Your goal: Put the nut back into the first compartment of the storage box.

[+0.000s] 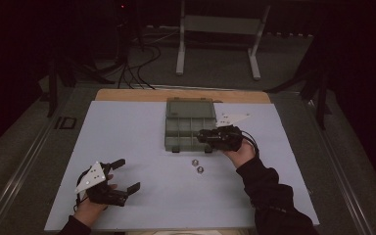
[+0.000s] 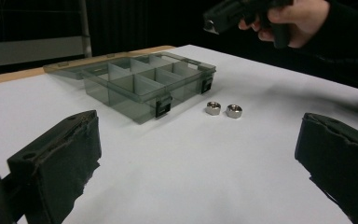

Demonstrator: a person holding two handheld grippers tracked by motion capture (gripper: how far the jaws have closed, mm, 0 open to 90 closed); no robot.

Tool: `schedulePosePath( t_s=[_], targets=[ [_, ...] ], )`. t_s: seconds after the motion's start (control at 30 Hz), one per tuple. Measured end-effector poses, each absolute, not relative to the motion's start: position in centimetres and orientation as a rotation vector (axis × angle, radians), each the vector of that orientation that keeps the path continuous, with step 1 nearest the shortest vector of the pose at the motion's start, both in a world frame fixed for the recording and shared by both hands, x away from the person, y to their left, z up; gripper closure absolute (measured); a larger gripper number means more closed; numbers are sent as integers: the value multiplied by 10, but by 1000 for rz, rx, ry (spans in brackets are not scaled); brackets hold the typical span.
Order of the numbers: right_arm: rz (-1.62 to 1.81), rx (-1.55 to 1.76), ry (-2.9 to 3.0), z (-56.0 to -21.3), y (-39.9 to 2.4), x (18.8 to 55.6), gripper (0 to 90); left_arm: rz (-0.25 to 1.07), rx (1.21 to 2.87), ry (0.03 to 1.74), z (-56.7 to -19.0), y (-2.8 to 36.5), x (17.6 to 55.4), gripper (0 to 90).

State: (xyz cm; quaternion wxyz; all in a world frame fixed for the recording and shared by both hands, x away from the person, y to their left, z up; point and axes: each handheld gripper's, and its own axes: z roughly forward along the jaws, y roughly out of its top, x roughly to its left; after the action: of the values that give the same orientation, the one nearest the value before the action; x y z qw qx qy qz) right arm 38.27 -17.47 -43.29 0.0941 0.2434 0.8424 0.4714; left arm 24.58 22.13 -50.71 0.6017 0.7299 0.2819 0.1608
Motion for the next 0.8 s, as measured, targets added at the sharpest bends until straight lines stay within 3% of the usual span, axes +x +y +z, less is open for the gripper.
schedulePosePath(
  t_s=[0.8],
  targets=[
    [1401, 743, 2515, -430, -121, 435, 702, 352, 1700, 643, -508, 220, 246, 10]
  ],
)
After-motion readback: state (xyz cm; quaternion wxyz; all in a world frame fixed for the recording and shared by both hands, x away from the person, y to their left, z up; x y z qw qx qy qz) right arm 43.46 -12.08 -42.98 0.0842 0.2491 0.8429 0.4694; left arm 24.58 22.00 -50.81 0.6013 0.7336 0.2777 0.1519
